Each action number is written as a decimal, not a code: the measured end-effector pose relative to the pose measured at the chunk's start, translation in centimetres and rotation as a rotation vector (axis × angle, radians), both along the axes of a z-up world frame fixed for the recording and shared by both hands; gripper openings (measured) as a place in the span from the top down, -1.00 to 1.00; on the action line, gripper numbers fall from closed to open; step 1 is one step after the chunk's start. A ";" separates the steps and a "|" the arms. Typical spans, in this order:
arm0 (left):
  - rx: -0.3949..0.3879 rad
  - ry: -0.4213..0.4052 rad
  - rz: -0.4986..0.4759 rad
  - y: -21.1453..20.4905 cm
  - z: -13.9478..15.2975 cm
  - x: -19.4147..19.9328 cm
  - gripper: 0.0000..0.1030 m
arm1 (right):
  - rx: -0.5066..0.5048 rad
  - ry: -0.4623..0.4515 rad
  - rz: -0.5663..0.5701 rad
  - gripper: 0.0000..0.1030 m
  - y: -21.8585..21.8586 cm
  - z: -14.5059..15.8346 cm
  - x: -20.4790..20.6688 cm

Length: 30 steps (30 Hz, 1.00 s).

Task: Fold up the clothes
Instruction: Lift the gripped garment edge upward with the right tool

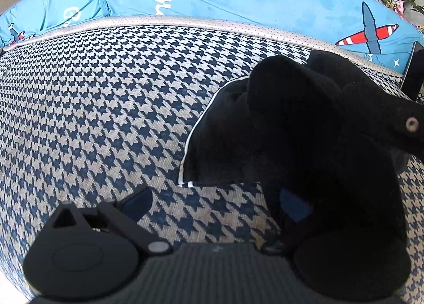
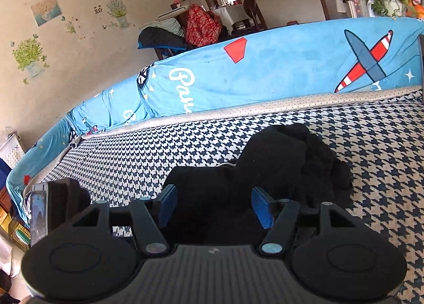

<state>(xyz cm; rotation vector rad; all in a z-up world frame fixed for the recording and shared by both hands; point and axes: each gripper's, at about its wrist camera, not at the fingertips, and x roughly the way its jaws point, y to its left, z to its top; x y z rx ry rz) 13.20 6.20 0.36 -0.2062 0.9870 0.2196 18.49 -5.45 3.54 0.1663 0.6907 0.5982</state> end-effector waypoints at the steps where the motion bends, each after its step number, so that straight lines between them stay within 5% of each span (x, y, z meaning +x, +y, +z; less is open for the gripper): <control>1: -0.003 0.001 0.000 0.1 0.0 -0.1 -1.00 | -0.001 0.003 0.002 -0.20 0.2 -0.1 0.1; 14: -0.013 0.009 -0.027 0.0 -0.3 -0.5 -1.00 | -0.080 0.025 0.027 -0.19 2.8 -1.9 0.8; 15: -0.013 0.010 -0.025 0.1 -0.3 -0.6 -1.00 | -0.093 0.022 0.025 -0.12 2.9 -2.0 0.8; 17: -0.014 0.009 -0.020 0.2 -0.3 -0.6 -1.00 | -0.127 0.015 0.016 0.43 3.1 -2.2 0.9; 20: -0.021 -0.005 -0.015 0.4 0.2 -0.6 -1.00 | -0.136 0.015 -0.008 0.81 2.6 -2.3 1.0; 30: -0.040 -0.089 0.018 1.3 2.2 -1.0 -1.00 | -0.122 -0.057 -0.184 0.93 -3.4 -0.1 -0.4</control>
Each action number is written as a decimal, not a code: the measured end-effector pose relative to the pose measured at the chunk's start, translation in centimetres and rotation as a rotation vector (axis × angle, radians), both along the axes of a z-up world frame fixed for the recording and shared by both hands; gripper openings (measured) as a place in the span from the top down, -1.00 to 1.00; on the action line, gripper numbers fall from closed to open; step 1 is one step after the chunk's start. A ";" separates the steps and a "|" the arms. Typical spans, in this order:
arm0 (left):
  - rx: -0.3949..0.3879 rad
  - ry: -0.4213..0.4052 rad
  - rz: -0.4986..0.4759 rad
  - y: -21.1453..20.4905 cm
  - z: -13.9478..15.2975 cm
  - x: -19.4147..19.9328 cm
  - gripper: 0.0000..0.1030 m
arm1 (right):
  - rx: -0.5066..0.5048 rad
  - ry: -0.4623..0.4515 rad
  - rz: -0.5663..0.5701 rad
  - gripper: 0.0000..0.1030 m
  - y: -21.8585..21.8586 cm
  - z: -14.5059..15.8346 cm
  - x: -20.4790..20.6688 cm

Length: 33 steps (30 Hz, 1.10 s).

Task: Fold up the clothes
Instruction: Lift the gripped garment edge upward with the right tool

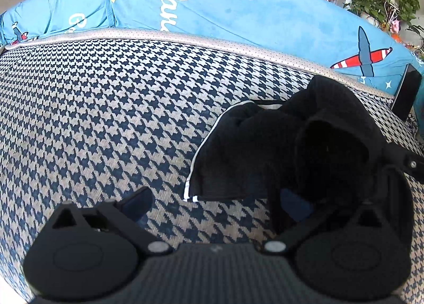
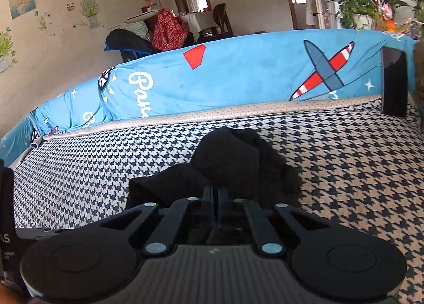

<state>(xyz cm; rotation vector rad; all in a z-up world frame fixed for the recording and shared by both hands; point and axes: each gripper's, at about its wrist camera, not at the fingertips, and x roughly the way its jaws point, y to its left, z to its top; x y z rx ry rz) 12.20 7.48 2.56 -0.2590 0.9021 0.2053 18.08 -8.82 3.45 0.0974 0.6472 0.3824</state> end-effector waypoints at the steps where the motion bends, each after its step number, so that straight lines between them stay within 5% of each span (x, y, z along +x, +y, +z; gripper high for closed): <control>1: -0.001 -0.005 0.003 0.0 0.1 0.0 -1.00 | -0.004 -0.005 -0.029 0.94 -0.8 0.2 -0.1; 7: -0.002 -0.021 0.011 -0.4 0.4 0.2 -1.00 | -0.041 0.036 -0.181 0.95 -6.2 0.3 0.0; 16: 0.009 -0.004 0.001 -1.8 -0.7 0.4 -1.00 | 0.069 0.014 -0.001 0.92 -6.0 1.0 -1.3; 25: 0.012 -0.006 -0.036 -2.6 -1.0 0.1 -1.00 | 0.117 0.002 0.148 0.21 -1.2 0.6 -0.8; 33: 0.013 -0.006 -0.051 -2.8 -1.1 -0.1 -1.00 | 0.083 0.026 0.191 0.11 2.3 -1.0 0.4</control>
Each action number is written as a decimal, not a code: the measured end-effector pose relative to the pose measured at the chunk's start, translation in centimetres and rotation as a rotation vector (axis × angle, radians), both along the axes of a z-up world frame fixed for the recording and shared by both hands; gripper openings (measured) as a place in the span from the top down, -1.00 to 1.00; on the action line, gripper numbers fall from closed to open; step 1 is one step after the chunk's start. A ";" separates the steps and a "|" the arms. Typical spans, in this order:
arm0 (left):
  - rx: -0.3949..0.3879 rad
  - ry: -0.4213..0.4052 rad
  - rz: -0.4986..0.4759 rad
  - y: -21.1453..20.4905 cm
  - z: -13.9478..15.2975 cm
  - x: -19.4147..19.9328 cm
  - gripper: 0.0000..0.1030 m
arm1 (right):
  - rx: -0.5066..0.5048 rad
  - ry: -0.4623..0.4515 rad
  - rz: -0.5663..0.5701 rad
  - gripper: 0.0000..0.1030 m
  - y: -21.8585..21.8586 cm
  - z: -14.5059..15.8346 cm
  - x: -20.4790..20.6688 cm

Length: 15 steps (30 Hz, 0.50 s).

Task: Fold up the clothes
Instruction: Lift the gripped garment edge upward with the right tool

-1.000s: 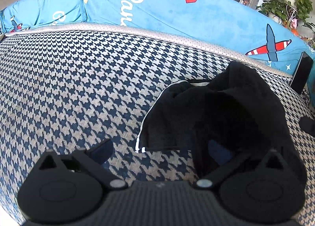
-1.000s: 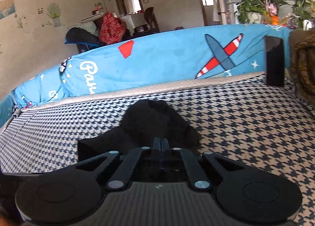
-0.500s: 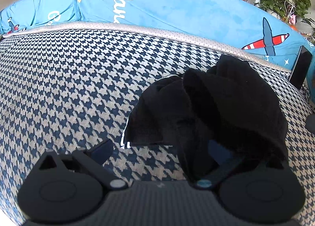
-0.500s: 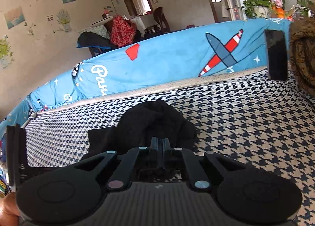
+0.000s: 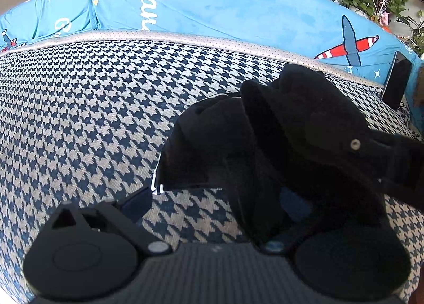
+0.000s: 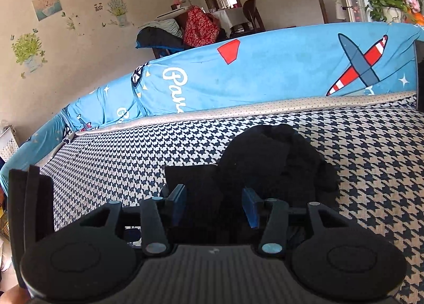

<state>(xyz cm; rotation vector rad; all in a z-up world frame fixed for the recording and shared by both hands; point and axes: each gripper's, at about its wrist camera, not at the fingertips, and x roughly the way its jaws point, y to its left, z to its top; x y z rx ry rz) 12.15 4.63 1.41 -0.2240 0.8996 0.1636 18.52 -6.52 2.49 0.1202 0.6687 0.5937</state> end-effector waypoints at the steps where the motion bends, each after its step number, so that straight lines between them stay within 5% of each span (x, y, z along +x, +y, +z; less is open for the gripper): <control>1: -0.001 0.000 -0.002 0.0 0.0 0.0 -1.00 | -0.012 -0.001 0.008 0.11 0.4 -0.2 0.0; 3: -0.001 -0.001 -0.006 0.1 0.0 -0.1 -1.00 | -0.040 -0.001 0.030 0.14 1.2 -0.6 0.0; 5: 0.010 0.002 -0.013 0.0 0.0 -0.2 -1.00 | -0.073 0.000 0.048 0.58 1.8 -0.9 0.0; 8: 0.002 -0.011 -0.028 0.1 0.4 -0.5 -1.00 | -0.104 -0.020 0.038 0.84 1.9 -1.1 -0.2; 15: -0.094 -0.082 -0.115 0.5 1.8 -1.8 -1.00 | -0.088 -0.101 -0.087 0.89 -2.2 1.0 -1.6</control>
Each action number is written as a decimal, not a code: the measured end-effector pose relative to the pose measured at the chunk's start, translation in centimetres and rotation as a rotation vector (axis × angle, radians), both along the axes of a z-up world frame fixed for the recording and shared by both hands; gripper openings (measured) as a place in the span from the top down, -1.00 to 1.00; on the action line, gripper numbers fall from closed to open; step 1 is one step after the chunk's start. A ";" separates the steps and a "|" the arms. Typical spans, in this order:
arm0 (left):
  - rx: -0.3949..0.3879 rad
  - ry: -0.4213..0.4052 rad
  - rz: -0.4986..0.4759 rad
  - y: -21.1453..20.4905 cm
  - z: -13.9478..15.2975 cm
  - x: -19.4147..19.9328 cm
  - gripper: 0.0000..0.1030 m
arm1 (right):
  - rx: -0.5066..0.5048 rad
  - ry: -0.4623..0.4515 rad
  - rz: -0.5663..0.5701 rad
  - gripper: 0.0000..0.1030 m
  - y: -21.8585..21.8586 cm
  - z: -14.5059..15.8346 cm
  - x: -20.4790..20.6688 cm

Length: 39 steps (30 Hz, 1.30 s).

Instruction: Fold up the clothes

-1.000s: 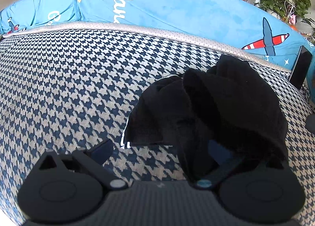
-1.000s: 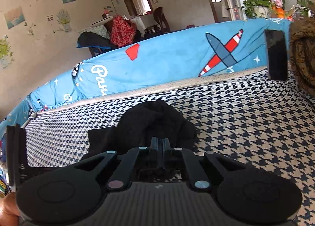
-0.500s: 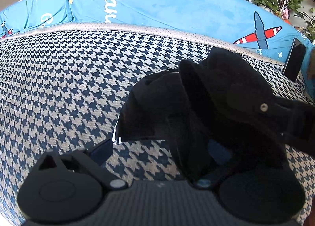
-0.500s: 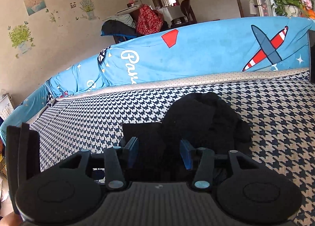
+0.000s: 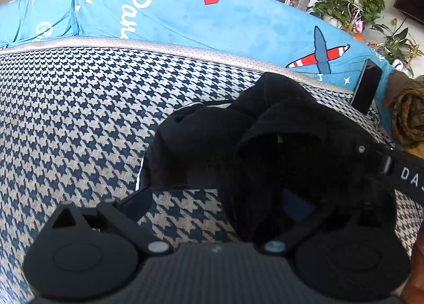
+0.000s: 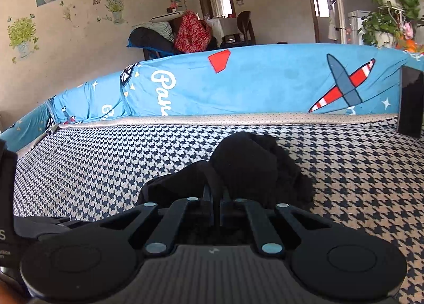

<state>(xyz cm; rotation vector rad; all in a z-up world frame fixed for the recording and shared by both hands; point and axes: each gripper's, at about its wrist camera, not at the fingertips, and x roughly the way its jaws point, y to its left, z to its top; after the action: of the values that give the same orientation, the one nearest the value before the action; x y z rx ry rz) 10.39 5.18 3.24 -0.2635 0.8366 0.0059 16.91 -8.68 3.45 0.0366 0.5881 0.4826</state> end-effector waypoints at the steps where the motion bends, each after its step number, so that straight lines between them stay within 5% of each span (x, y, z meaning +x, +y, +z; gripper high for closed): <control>1: 0.005 -0.014 -0.011 -0.1 0.2 -0.2 -1.00 | -0.001 -0.008 -0.026 0.89 -0.9 0.2 -0.2; 6: 0.013 -0.078 -0.059 -0.5 1.2 -0.8 -1.00 | -0.044 -0.019 -0.128 0.89 -5.7 0.6 -1.4; 19: -0.079 -0.133 -0.224 -3.1 1.8 -1.6 -1.00 | -0.210 0.160 -0.251 0.91 -11.0 -2.1 -2.1; 27: -0.149 -0.159 -0.331 -3.9 2.6 -2.4 -1.00 | -0.177 0.188 -0.347 0.89 -14.0 -1.9 -1.8; 33: -0.171 -0.169 -0.343 -3.1 3.1 -2.9 -1.00 | -0.112 0.104 -0.334 0.66 -13.5 0.5 -1.9; 37: -0.146 -0.182 -0.277 -1.6 3.4 -3.2 -1.00 | -0.189 0.082 -0.301 0.03 -13.0 1.7 -1.6; 39: -0.128 -0.165 -0.216 -0.7 3.2 -2.9 -1.00 | -0.235 0.073 -0.347 -0.04 -13.4 1.7 -1.9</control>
<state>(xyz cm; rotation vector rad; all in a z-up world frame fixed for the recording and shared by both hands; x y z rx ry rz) 7.51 4.43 6.41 -0.2893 0.6983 -0.2688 15.04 -22.08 5.15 -0.0670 0.6907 0.0742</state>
